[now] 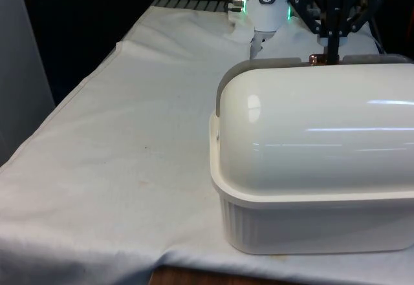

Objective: Open the lid, then close it.

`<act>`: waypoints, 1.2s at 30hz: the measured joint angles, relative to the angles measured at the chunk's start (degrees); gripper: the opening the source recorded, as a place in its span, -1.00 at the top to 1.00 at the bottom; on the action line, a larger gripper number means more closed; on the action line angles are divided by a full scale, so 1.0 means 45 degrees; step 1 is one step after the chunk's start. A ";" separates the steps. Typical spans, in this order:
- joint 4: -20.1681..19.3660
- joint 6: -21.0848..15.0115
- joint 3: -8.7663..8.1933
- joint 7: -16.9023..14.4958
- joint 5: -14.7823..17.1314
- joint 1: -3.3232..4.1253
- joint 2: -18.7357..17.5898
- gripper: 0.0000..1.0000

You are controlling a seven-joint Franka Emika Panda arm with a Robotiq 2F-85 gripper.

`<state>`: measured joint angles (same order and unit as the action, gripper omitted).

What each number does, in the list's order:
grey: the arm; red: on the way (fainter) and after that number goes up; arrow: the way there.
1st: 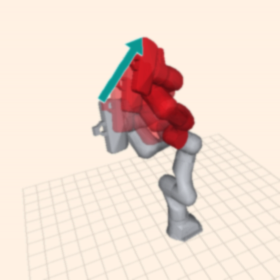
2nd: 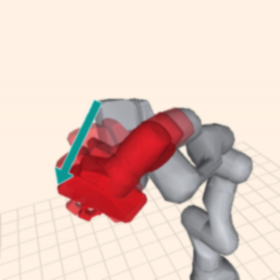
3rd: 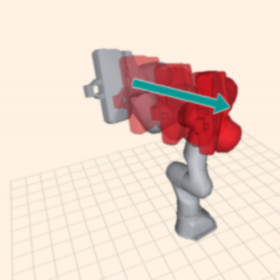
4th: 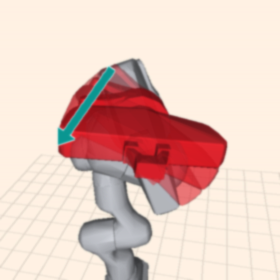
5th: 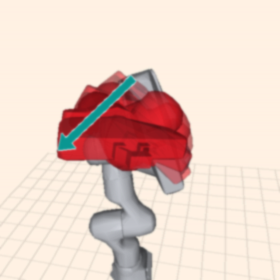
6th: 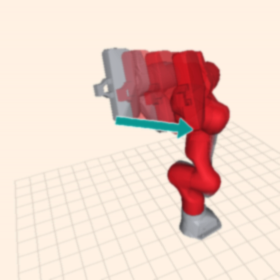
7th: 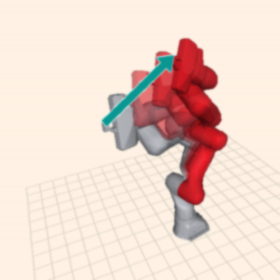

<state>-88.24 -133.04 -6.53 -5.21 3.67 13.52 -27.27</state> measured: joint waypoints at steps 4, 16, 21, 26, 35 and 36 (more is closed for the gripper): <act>0.0000 0.0255 0.0000 0.0000 0.0000 0.0000 0.0013 1.00; -0.0242 0.1451 0.0025 0.0038 -0.0025 0.0089 0.0267 1.00; -0.0420 0.1744 0.0038 0.0089 -0.0025 0.0153 0.0357 1.00; -0.0509 0.2203 0.0076 0.0140 -0.0025 0.0204 0.0395 1.00; -0.0611 0.3132 0.0191 0.0216 -0.0025 0.0255 0.0420 1.00; -0.0624 0.3234 0.0204 0.0229 -0.0025 0.0255 0.0420 1.00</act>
<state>-91.04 -118.49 -5.61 -4.18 3.55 14.67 -25.38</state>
